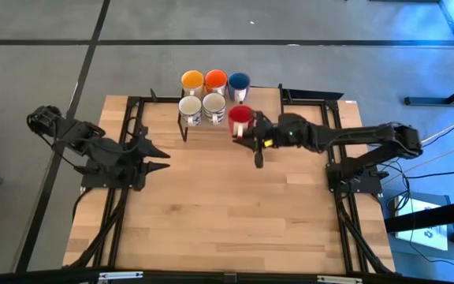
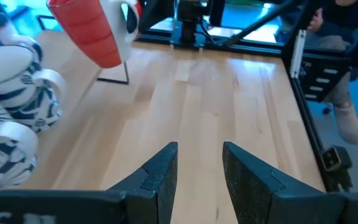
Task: Place coffee mugs
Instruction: Put the red mug on the shelf
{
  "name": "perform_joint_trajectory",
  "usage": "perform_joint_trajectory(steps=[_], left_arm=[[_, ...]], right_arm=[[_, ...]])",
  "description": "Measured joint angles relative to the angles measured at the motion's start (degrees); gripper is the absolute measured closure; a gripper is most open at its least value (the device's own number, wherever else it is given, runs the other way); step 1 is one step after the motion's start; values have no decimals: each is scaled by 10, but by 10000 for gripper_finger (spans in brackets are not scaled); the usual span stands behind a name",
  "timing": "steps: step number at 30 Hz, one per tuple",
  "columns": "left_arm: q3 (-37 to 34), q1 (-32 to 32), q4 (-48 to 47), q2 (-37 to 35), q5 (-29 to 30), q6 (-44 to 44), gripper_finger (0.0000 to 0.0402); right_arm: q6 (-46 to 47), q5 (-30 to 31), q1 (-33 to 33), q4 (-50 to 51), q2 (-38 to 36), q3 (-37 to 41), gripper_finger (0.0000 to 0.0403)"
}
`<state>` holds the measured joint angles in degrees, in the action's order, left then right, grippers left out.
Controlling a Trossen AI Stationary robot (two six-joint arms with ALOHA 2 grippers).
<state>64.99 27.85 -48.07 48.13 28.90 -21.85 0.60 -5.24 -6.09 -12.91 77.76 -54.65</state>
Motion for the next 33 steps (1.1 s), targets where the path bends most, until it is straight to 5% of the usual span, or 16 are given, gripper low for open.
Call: perform_joint_trajectory(steps=[15,33], left_arm=[[0,-39,1,2,5,0,280],[0,-63,2,2,5,-5,280]], right_arm=[[-95,-143,-124,-5,29,-1,386],[-144,-139,-144,-11,92,0,386]])
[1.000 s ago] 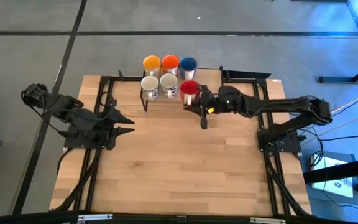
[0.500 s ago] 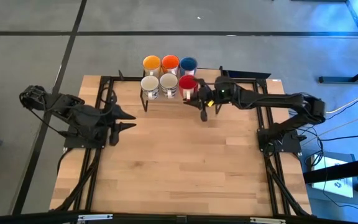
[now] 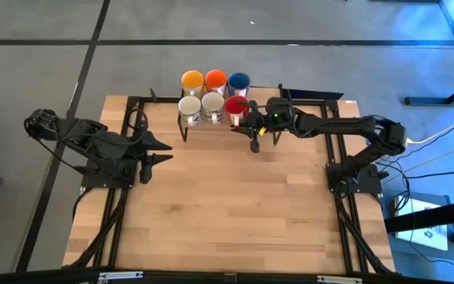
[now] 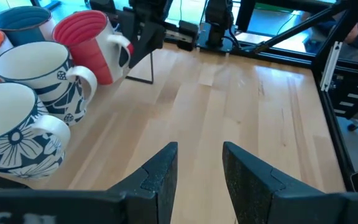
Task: Place coffee mugs
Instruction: Put the red mug on the shelf
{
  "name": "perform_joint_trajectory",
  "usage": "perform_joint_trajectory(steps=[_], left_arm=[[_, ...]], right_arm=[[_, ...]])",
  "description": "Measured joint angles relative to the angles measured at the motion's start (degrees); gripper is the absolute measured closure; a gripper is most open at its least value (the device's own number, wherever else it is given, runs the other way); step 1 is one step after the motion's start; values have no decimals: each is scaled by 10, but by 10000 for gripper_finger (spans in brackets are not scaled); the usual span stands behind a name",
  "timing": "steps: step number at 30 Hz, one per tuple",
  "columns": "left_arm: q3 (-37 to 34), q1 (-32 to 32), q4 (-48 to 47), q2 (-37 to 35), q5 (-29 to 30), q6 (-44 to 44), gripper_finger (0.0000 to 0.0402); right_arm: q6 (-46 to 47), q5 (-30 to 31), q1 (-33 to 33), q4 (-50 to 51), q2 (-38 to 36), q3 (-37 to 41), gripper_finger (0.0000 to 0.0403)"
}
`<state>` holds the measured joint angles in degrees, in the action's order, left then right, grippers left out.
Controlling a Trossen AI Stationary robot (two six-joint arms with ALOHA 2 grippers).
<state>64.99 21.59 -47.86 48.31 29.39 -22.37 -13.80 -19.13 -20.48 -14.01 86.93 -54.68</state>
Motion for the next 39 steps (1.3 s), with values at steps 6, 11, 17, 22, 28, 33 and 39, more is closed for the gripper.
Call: perform_joint_trajectory(steps=[6,11,17,22,28,33,39], left_arm=[[0,0,0,0,1,0,280],[0,0,0,0,1,0,280],[0,0,1,0,1,0,280],[0,0,1,0,1,0,280],[0,0,2,0,1,0,280],[0,0,2,0,1,0,280],[0,0,2,0,1,0,280]], right_arm=[[0,0,-3,-6,5,0,386],[0,2,-3,-4,7,0,385],[1,5,-2,-7,14,-1,380],[4,17,-1,1,14,-2,372],[9,31,-1,17,15,0,336],[14,35,-2,35,15,0,313],[17,35,-1,39,15,0,276]])
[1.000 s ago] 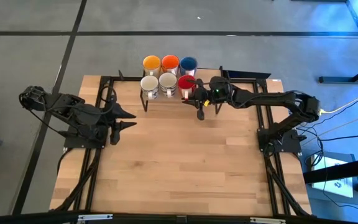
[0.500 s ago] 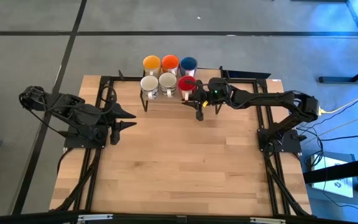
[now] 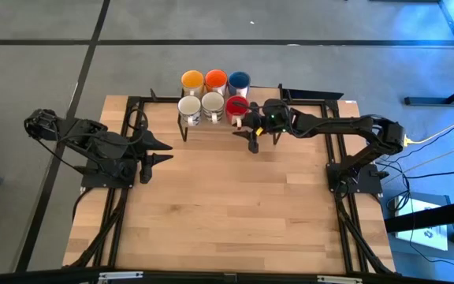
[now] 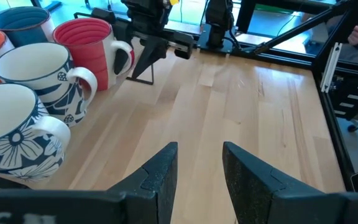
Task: Place coffee mugs
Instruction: Put the red mug on the shelf, then return to Home Position
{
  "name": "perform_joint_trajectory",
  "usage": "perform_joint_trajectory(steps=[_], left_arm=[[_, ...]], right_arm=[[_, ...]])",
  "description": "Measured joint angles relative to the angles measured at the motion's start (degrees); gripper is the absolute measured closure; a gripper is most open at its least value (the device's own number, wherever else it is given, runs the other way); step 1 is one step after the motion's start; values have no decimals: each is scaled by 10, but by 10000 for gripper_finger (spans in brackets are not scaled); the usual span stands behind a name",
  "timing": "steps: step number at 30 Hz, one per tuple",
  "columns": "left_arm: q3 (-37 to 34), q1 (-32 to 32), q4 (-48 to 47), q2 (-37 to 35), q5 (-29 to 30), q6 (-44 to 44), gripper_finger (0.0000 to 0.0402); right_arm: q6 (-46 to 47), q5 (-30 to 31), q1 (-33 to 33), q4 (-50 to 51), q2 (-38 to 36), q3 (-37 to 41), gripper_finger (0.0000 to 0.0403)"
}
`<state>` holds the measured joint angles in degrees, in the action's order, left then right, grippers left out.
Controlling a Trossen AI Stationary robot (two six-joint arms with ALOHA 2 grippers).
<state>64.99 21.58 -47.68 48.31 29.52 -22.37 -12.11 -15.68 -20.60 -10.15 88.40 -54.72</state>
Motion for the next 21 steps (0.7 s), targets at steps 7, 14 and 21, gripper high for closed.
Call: perform_joint_trajectory(steps=[7,14,21], left_arm=[[0,0,0,0,0,0,280],[0,0,2,0,0,0,280],[0,0,2,0,0,0,280]], right_arm=[[25,33,0,2,-12,1,244],[31,56,0,34,-37,1,242],[43,57,0,99,-65,0,242]])
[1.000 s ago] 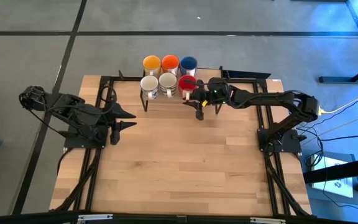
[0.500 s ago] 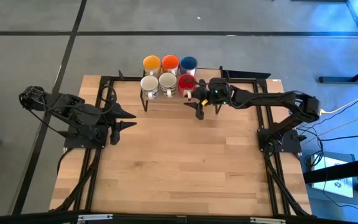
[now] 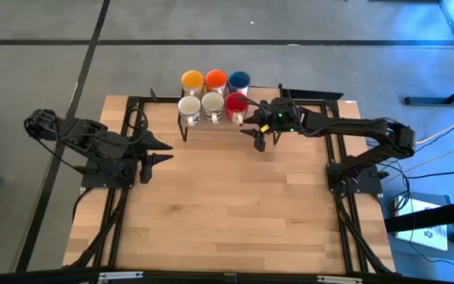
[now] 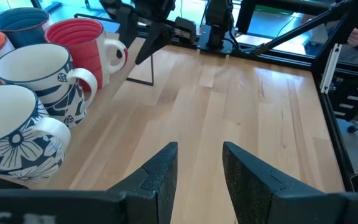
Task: Place coffee mugs
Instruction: Return to Home Position
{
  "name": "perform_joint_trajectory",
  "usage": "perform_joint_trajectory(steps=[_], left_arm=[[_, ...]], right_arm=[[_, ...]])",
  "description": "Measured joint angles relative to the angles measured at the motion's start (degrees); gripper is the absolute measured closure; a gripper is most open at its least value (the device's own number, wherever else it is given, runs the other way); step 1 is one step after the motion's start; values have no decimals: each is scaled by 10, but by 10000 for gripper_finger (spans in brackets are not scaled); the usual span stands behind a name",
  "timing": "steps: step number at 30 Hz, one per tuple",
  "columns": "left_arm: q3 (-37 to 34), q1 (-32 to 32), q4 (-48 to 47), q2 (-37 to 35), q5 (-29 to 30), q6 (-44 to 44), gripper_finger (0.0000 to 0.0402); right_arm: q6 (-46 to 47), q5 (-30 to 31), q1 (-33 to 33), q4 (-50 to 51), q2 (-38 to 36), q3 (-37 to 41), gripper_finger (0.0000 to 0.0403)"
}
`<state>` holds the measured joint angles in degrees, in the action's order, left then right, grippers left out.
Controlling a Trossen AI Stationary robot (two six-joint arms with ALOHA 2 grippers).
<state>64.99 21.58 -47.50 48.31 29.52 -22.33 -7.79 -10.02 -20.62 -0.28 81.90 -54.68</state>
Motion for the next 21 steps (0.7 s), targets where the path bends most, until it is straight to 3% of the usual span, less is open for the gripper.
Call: perform_joint_trajectory(steps=[16,21], left_arm=[[-1,0,4,-7,11,67,282],[-9,0,15,-50,8,96,318]], right_arm=[[100,24,0,177,-160,0,242],[157,-10,1,176,-199,0,247]])
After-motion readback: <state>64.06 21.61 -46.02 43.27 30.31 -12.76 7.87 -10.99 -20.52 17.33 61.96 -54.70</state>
